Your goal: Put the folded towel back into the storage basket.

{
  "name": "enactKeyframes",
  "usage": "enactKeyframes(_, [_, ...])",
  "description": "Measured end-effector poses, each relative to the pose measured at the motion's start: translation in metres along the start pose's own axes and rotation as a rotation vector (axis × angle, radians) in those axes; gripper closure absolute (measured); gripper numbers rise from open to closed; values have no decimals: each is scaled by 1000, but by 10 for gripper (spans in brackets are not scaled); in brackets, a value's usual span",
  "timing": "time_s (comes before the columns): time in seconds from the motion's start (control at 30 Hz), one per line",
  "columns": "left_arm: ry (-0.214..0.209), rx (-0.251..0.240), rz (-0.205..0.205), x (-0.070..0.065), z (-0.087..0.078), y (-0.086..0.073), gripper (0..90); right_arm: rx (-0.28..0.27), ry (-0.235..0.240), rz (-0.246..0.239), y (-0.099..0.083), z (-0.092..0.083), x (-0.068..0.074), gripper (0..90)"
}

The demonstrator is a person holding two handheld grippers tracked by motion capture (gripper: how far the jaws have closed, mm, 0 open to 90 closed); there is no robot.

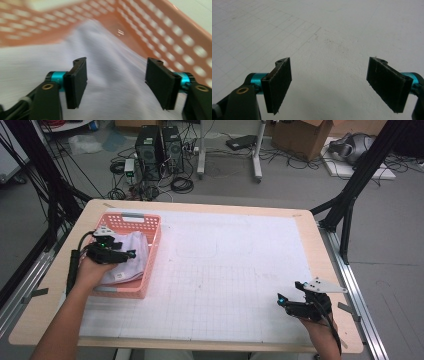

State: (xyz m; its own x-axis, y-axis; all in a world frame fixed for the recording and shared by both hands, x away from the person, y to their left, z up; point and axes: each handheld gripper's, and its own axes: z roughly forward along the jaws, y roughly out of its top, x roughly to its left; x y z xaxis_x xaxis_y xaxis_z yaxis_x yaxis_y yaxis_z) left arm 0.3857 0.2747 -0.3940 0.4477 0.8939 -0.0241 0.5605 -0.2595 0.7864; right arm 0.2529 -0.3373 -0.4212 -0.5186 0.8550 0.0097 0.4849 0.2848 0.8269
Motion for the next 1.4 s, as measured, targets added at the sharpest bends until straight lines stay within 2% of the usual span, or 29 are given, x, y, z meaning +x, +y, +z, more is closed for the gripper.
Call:
enactKeyframes(0.03, [9,-5,-14,2,-3,0,353,3,0,-1,0,0,0,191])
enactKeyframes(0.07, [8,15,-22,4,-4,0,353,3,0,-1,0,0,0,191])
enactKeyframes(0.1, [-14,61,-42,4,1,-2,354,4,3,-2,0,1,1,191])
enactKeyframes(0.17, [-22,74,-50,3,5,-3,354,5,4,-4,1,2,2,191])
enactKeyframes(0.23, [-40,98,-40,-2,13,-3,360,8,8,-11,2,3,4,191])
enactKeyframes(0.27, [-39,105,-20,-4,17,-2,360,8,8,-11,2,3,4,191])
enactKeyframes(0.37, [-44,144,-7,-8,28,-4,367,11,7,-12,1,3,3,191])
enactKeyframes(0.4, [-47,173,7,-7,30,-3,381,12,7,-4,1,3,3,191])
enactKeyframes(0.43, [-51,181,17,-8,32,-2,381,12,7,-4,1,3,3,191])
enactKeyframes(0.47, [-58,182,32,-9,33,-2,433,13,8,-7,0,3,3,191])
enactKeyframes(0.53, [-73,190,83,-13,35,-2,468,12,7,-9,0,3,2,191])
enactKeyframes(0.57, [-81,189,103,-14,36,-2,538,11,7,-7,0,3,2,191])
enactKeyframes(0.63, [-101,180,132,-16,36,-2,604,13,6,-8,0,3,2,191])
enactKeyframes(0.67, [-111,180,145,-17,35,-2,604,13,6,-8,0,3,2,191])
enactKeyframes(0.7, [-122,177,163,-17,35,-3,654,13,7,-9,1,4,3,191])
enactKeyframes(0.77, [-159,169,192,-18,34,-3,699,14,8,-11,1,4,3,191])
enactKeyframes(0.87, [-236,150,229,-19,32,-4,723,15,9,-11,1,4,3,191])
enactKeyframes(0.9, [-246,148,231,-18,31,-4,667,12,6,-11,0,4,2,192])
enactKeyframes(0.93, [-240,151,207,-17,31,-3,559,13,7,-9,0,4,2,192])
enactKeyframes(0.97, [-226,147,171,-16,31,-2,559,13,7,-9,0,4,2,192])
enactKeyframes(1.0, [-210,141,150,-15,29,-2,452,12,7,-7,0,3,1,191])
enactKeyframes(1.07, [-168,120,118,-11,24,1,428,12,6,-7,0,3,1,191])
enactKeyframes(1.1, [-149,101,82,-9,21,2,357,12,6,-8,0,3,1,191])
enactKeyframes(1.17, [-101,58,28,-2,14,4,355,14,6,-5,0,3,2,191])
enactKeyframes(1.23, [-47,47,-25,8,8,4,355,12,8,-8,0,3,2,191])
enactKeyframes(1.3, [14,68,-83,15,7,2,350,14,8,-10,0,4,2,191])
enactKeyframes(1.4, [97,110,-116,22,9,-2,350,15,9,-9,0,4,3,191])
